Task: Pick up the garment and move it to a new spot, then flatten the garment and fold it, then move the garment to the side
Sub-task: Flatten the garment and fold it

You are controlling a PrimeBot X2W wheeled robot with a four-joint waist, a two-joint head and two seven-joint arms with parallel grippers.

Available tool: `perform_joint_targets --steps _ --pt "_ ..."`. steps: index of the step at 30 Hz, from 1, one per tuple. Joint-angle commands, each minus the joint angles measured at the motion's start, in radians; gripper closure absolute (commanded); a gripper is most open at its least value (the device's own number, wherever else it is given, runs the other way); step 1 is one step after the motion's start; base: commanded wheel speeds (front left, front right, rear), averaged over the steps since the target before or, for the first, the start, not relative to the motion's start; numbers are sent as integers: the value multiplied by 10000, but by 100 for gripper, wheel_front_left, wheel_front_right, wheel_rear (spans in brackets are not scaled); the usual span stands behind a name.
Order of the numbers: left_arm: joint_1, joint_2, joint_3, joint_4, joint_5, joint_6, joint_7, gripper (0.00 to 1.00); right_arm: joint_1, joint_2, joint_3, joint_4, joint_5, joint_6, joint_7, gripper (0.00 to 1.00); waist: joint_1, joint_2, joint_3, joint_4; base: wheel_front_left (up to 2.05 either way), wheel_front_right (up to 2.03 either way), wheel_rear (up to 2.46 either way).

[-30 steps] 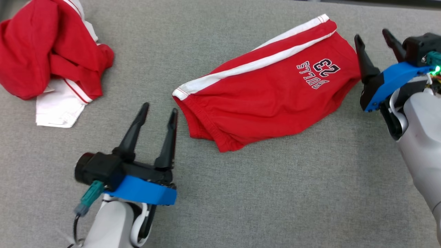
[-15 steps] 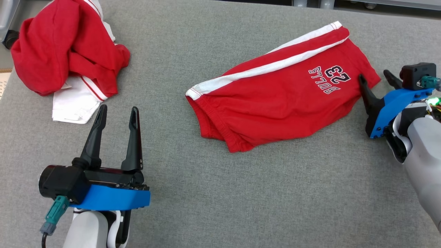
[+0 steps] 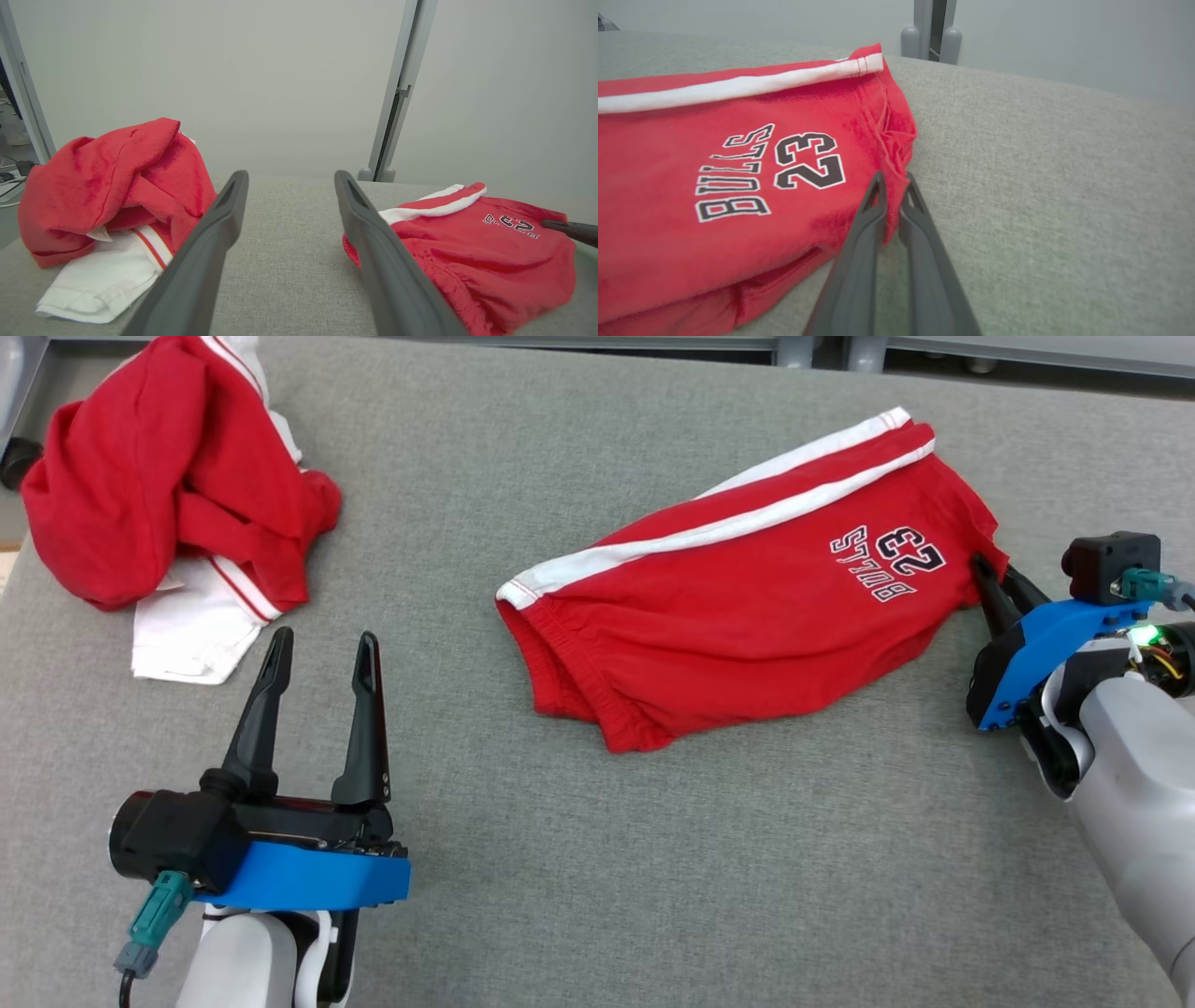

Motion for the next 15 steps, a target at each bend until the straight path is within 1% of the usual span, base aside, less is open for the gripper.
perform_joint_targets --steps 1,7,12,15 --pt "90 35 5 17 4 23 -29 0 174 8 14 -58 81 -7 -155 100 1 0 -120 -122 0 0 0" --pt "260 35 140 121 133 -38 -29 0 789 129 -194 -391 547 -7 -781 100 1 0 -552 -709 0 0 0" --pt "465 37 201 231 266 -125 -30 0 1710 68 -591 -868 964 -7 -934 100 1 0 -884 -1200 0 0 0" --pt "607 35 271 260 318 -162 -29 0 2260 -40 -982 -1332 1011 -7 -961 100 1 0 -1046 -1496 0 0 0"
